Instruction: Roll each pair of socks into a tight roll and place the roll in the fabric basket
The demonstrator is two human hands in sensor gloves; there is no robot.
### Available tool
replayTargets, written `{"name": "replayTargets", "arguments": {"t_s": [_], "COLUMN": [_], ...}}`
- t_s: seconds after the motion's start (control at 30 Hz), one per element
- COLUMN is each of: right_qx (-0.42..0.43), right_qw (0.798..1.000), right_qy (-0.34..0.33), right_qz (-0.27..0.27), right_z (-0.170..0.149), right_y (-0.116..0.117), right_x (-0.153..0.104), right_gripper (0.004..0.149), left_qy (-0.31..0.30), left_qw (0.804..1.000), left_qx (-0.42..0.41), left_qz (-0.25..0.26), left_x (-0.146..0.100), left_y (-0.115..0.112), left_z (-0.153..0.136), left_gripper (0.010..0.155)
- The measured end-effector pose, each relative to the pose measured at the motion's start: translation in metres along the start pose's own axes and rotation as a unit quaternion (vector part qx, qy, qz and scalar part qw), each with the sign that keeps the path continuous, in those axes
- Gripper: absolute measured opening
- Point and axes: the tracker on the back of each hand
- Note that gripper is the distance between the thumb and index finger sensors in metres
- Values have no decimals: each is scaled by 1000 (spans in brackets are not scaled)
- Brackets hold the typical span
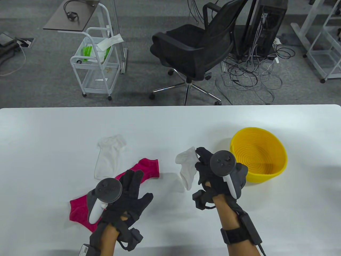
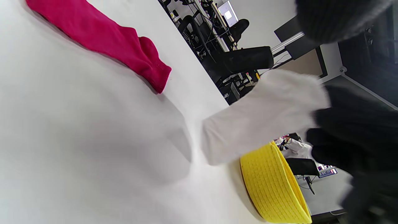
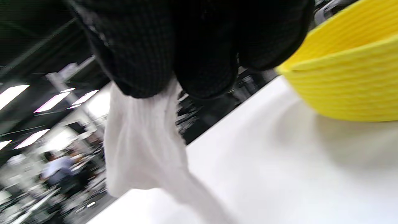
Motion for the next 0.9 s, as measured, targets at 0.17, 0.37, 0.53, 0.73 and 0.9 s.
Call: {"name": "replayTargets", "arguments": {"t_s": [0.17, 0.37, 0.53, 0.73, 0.9], "right_qx": [26, 23, -36, -116, -174], "right_qw": [994, 963, 954, 963, 967], "right_qy": [-83, -143, -126, -108, -85], "right_qz": [59, 225, 271, 219, 166], "right_z": [20, 21, 13, 4, 3], "right_y": [-31, -22, 39, 92, 111], "right_x": [-31, -50, -35, -14, -2], "right_gripper": [54, 53, 52, 53, 53], "left_qy": [-4, 1, 8, 19, 27], "left_qw": [1000, 999, 999, 999, 999], "left_qx": [7, -3, -1, 1, 9], "left_qz": [26, 33, 31, 26, 16], "left_x": [-4, -5, -5, -4, -3], "left_y": [10, 14, 14, 13, 10], "left_z": [1, -1, -2, -4, -4], "left_gripper": [82, 82, 82, 82, 82]}}
Point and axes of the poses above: the tracker on the back of each hand, its own z axis roughly to the thumb side, its own x axis roughly from the wrist to the fingertips, y = z × x, and after that the axes turned 11 degrees about -x, right-handed
